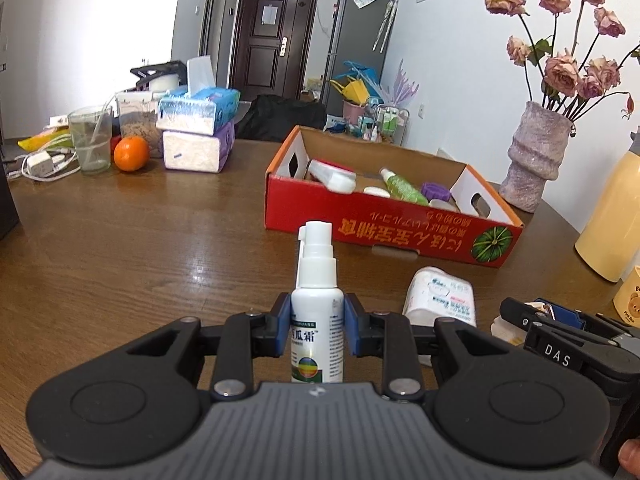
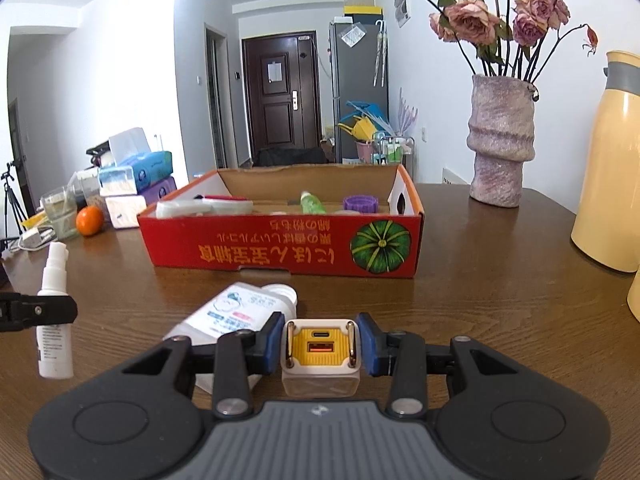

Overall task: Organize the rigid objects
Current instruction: 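Carry the white spray bottle and cream cube box over the red box with both tools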

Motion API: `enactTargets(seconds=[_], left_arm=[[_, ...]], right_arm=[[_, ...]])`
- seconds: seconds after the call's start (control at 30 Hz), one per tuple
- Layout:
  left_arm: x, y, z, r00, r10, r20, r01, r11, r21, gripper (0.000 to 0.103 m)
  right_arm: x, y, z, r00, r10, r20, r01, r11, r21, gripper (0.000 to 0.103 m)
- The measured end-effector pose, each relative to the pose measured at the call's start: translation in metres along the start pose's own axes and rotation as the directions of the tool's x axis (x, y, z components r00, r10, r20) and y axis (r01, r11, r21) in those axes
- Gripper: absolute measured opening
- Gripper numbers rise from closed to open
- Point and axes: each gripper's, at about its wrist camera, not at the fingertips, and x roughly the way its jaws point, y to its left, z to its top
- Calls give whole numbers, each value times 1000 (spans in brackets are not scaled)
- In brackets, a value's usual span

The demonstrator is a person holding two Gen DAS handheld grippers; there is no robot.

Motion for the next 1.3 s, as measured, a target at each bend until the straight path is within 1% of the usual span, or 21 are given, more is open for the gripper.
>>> enactTargets(seconds=[0.17,0.33,0.67,0.97,1.3], left_arm=[[-8,-10,13,999,-22,34,21,999,28,28],[-12,-22,32,998,-17,67,14,999,43,28],[-9,-42,68,994,-31,105,25,998,60,28],[7,-56,100,994,-41,100,33,997,73,28],[33,-66,128,994,-39,102,32,997,76,28]], right_arm=[[-6,0,10,1000,6,29,-6,1000,4,38],[-11,0,25,998,11,64,-11,1000,7,38],[-15,-4,54,991,3,135,-5,1000,17,38],[-9,-6,82,981,0,193,-6,999,32,38],[14,-10,101,977,-7,213,-6,998,59,38]])
